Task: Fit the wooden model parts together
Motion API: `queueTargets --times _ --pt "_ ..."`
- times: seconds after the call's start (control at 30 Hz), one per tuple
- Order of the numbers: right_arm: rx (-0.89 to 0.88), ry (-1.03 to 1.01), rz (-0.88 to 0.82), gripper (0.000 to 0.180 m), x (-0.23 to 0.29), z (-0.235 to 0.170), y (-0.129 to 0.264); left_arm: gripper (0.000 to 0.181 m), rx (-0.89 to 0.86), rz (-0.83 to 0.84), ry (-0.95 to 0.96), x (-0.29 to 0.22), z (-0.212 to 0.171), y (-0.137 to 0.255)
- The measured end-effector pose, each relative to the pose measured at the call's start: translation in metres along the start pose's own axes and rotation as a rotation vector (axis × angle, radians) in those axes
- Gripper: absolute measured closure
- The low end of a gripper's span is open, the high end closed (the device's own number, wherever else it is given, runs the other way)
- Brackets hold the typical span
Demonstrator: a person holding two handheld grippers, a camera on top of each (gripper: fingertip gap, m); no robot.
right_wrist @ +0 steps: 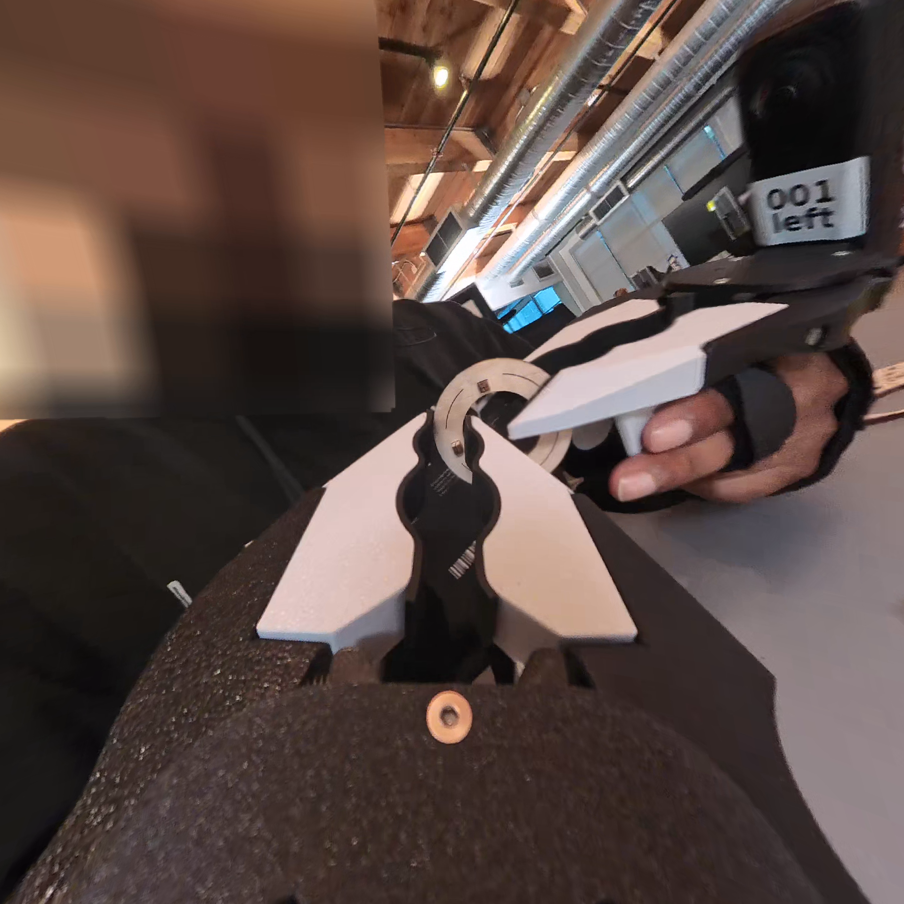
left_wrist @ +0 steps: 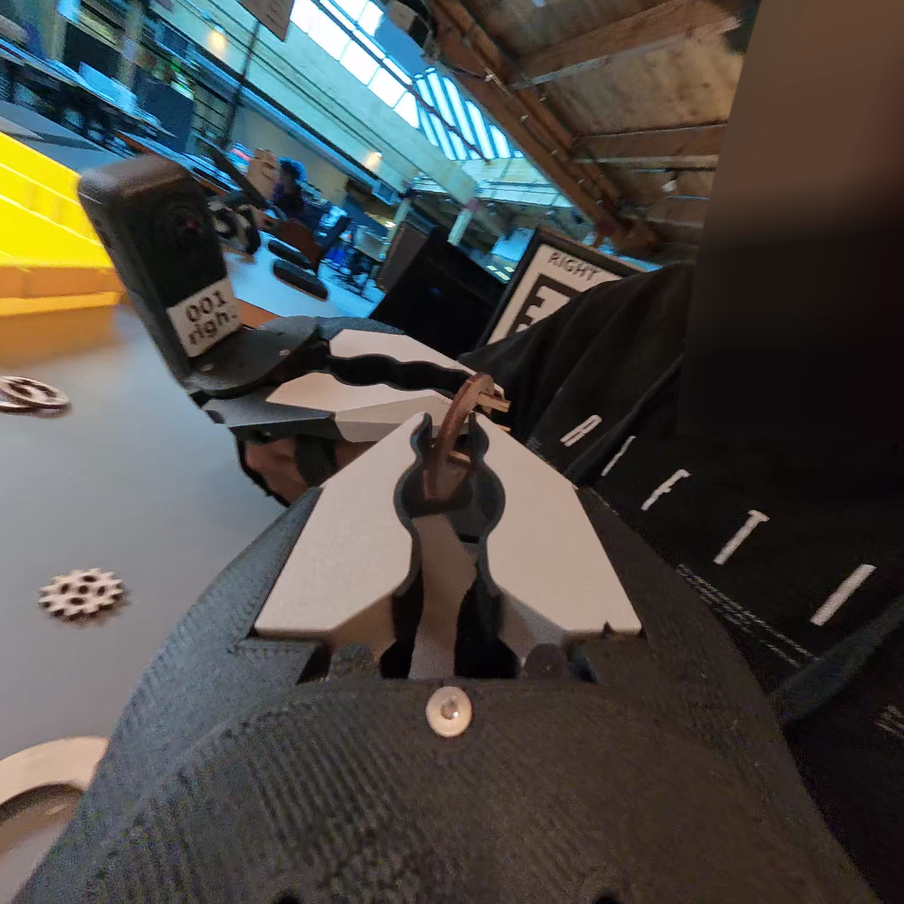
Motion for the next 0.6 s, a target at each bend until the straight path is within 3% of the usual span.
queueTargets --times 0.13,0.27,0.43,0.6 --pt "-0.057 0.052 -0.096 0.169 -0.009 0.01 0.006 0.173 0.043 0.136 -0.14 0.0 0.005 0.009" --pt "-0.114 0.201 -0.34 0.164 -0.029 0.025 0.019 0.18 0.091 0.318 -0.243 0.009 0.01 0.023" --pt "-0.014 0.45 -0.572 0.141 -0.039 0.022 0.016 0.18 0.193 0.45 -0.333 0.018 0.006 0.03" --pt "0.0 0.596 -0.661 0.149 -0.044 0.025 0.007 0.18 0.273 0.499 -0.38 0.025 -0.002 0.027"
Point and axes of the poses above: each gripper's, where its closed fingertips meet, y back along the fingers, z out of its top, x = y × z across the jaws, the point moved 1 cm from there along y, back along the fingers, and after that the axes turned 11 degrees about -z, right-handed, at the moved point
